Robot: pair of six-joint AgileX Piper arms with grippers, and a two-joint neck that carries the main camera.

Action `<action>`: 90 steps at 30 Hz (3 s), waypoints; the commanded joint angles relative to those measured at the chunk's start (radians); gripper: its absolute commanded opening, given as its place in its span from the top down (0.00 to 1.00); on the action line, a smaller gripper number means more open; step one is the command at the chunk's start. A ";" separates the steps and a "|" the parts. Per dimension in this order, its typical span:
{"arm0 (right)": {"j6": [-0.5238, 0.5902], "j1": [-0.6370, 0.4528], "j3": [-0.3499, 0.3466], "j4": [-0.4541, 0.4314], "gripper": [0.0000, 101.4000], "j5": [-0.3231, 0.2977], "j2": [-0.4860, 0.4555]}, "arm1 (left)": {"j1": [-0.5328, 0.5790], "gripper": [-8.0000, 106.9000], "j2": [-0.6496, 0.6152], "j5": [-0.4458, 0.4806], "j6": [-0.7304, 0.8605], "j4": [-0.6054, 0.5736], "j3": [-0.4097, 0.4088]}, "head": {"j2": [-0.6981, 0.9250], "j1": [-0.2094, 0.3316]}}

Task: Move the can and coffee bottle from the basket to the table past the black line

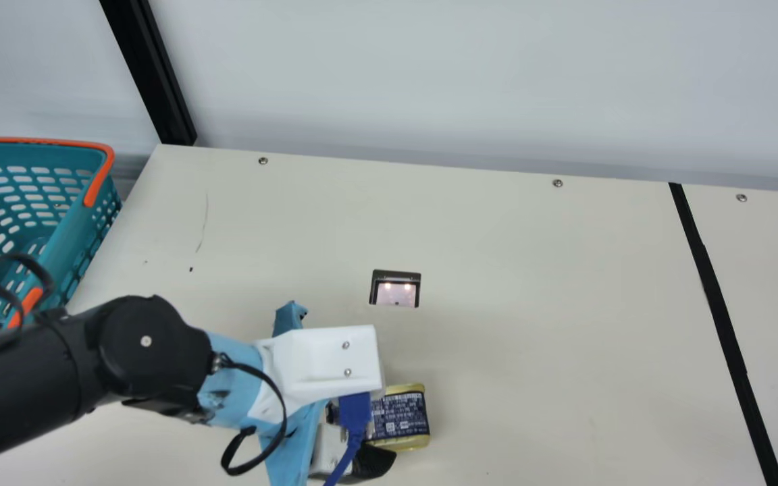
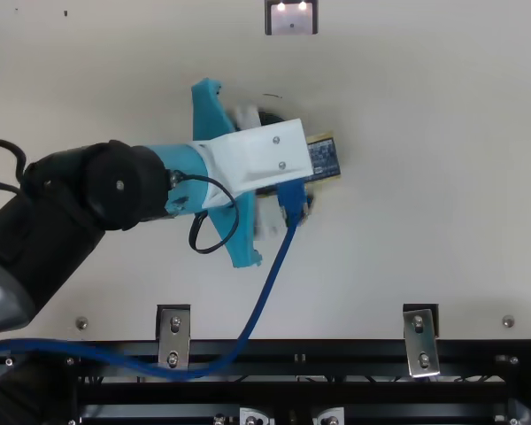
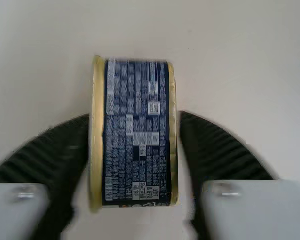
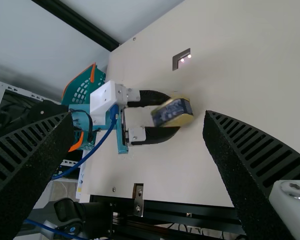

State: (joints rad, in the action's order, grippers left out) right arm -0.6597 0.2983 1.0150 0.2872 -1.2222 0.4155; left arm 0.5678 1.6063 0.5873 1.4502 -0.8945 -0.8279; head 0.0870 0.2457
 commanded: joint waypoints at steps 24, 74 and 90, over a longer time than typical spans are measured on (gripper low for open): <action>0.000 0.000 0.000 0.000 0.00 0.000 0.000 | -0.009 0.15 -0.170 -0.070 0.103 -0.082 0.113 | -0.005 0.008; 0.616 0.344 0.057 -0.187 0.00 0.235 0.563 | -0.469 0.15 -0.845 -0.476 -0.742 0.568 0.507 | -0.005 0.008; 0.996 0.433 0.165 -0.152 0.00 0.159 0.822 | -0.498 0.15 -1.002 -0.406 -0.913 0.611 0.609 | -0.005 0.008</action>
State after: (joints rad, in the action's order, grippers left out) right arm 0.2901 0.7307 1.1736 0.1264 -1.0602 1.2146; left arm 0.0700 0.6044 0.1814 0.5376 -0.2832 -0.2189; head 0.0870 0.2457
